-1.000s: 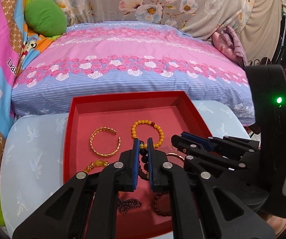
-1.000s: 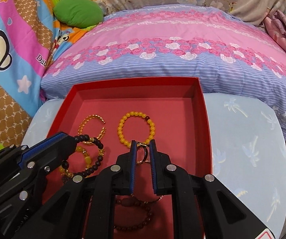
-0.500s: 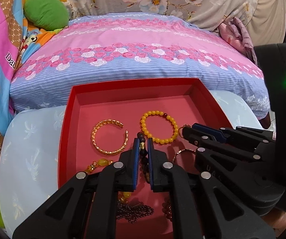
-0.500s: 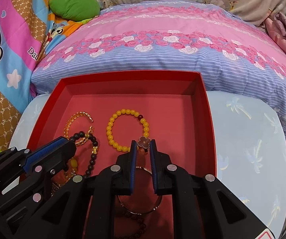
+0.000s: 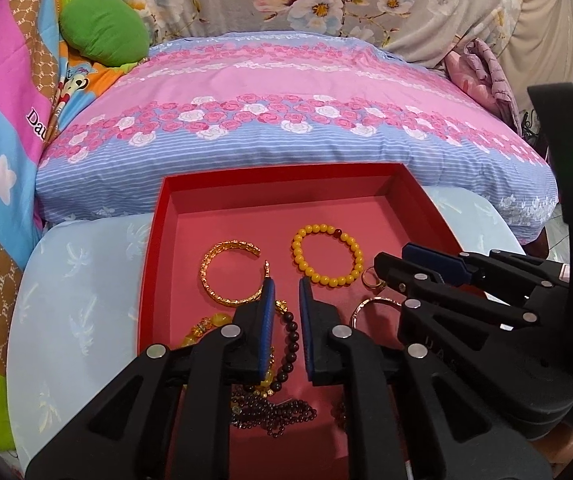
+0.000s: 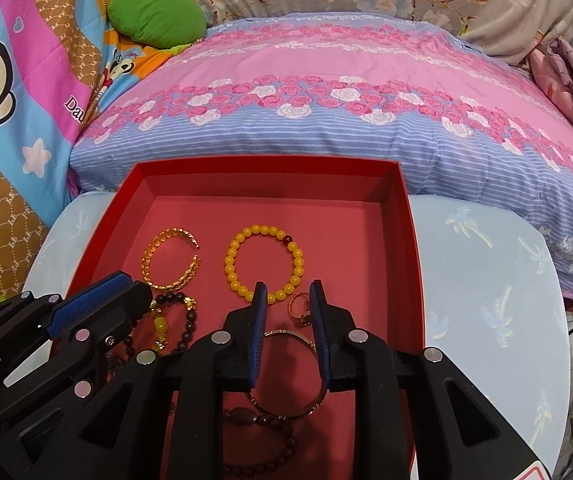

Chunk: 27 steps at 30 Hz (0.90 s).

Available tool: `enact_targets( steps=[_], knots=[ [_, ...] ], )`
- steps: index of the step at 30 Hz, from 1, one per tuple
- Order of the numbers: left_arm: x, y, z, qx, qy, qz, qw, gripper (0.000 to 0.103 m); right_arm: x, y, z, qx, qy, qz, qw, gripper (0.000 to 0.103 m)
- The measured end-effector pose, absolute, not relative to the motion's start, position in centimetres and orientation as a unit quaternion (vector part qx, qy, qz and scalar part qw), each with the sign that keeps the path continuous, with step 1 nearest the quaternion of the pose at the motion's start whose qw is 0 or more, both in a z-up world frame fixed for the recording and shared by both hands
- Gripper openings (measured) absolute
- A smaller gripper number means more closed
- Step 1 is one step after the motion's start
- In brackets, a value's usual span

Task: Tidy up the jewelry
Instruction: 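Open both tools to release the bracelet and ring in the tray, then withdraw both tools from the tray toward the gold hoop earrings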

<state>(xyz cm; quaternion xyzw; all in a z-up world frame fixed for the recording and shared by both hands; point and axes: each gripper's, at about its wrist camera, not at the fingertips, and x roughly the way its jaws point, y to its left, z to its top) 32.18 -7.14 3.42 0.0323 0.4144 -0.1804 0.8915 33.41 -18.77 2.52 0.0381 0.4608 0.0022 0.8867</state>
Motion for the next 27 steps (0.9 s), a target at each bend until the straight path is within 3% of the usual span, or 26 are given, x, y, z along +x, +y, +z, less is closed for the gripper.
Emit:
enact_targets(
  steps=[27],
  knots=[
    [22.7,-5.2,8.5,0.034,0.380,-0.186,0.905,0.022,22.8,-17.6,8.6,0.023,0.413,0.008,0.910,0.023]
  ],
)
